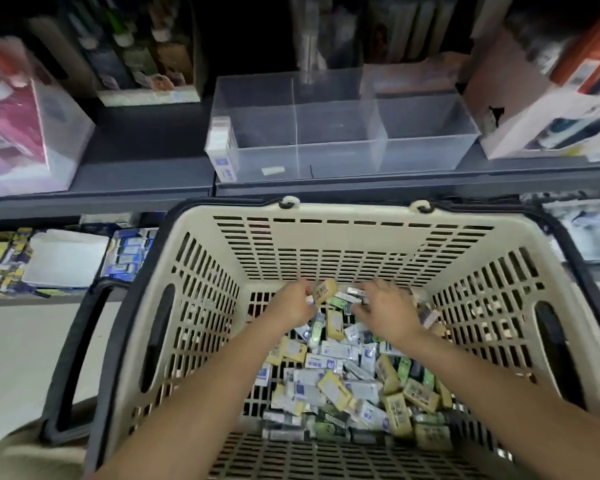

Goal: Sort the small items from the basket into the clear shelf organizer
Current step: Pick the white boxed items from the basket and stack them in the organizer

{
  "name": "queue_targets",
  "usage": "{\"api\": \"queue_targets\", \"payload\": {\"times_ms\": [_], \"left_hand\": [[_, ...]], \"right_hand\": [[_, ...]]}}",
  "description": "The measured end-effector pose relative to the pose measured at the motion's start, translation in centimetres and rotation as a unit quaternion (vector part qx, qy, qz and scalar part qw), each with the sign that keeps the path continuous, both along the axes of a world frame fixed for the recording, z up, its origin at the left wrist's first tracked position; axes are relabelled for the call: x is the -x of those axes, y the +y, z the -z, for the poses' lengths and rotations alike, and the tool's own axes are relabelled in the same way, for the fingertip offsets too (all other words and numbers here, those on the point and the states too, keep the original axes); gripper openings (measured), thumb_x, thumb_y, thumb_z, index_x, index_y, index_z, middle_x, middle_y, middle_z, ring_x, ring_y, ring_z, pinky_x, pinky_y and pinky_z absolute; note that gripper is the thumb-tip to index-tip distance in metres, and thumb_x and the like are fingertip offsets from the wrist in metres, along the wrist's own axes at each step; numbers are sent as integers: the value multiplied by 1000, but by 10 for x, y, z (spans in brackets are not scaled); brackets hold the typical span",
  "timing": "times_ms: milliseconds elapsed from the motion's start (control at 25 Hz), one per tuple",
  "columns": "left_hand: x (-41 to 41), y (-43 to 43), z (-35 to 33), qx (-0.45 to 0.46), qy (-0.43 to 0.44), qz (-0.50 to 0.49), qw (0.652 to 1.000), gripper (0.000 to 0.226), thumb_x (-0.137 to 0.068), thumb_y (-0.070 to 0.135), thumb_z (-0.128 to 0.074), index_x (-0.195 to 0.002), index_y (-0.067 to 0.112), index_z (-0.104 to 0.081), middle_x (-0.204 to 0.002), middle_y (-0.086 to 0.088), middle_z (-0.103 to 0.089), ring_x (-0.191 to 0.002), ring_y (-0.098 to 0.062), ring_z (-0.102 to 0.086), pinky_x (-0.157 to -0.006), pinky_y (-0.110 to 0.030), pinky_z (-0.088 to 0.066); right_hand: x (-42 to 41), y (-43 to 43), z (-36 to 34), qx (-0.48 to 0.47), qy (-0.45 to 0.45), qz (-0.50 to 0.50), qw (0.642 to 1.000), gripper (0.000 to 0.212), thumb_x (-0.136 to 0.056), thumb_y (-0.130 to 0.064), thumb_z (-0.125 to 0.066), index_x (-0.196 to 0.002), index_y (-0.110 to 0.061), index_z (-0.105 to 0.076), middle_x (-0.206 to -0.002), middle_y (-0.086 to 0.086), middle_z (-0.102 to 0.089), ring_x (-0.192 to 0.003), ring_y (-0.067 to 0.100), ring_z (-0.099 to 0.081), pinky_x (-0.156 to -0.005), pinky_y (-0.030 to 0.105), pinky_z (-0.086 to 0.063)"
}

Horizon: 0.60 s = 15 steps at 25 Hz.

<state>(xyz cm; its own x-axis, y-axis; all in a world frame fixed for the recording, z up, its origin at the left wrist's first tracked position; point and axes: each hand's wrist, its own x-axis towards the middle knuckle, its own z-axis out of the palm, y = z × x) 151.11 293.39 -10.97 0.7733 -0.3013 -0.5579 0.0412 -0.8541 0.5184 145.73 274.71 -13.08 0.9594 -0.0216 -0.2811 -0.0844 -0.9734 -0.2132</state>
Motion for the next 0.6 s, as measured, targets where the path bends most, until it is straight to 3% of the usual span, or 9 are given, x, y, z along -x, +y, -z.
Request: {"api": "queue_targets", "payload": {"times_ms": [200, 440, 600], "left_hand": [[3, 2, 10, 17, 32, -43, 998, 43, -82, 18, -67, -122, 15, -50, -123, -6, -52, -107, -23, -54, -81, -26, -44], [5, 1, 14, -75, -11, 40, 996, 43, -89, 30, -61, -126, 10, -50, -129, -11, -44, -115, -28, -50, -93, -31, -41], [12, 1, 5, -103, -17, 69, 992, 39, -88, 24, -61, -121, 11, -46, -121, -12, -53, -108, -28, -53, -81, -32, -43]], "right_hand": [[-3, 7, -3, 6, 45, 15, 999, 55, -85, -55, -46, -132, -28, -45, -124, 4, -50, -118, 27, -43, -95, 38, -33], [-9, 25, -5, 24, 85, 38, 995, 65, -73, -60, -54, -125, -21, -46, -122, 10, -48, -117, 29, -41, -95, 40, -32], [-10, 26, -18, 54, 91, 17, 994, 57, -78, -54, -57, -120, -17, -49, -119, 9, -54, -114, 28, -48, -98, 41, -33]]}}
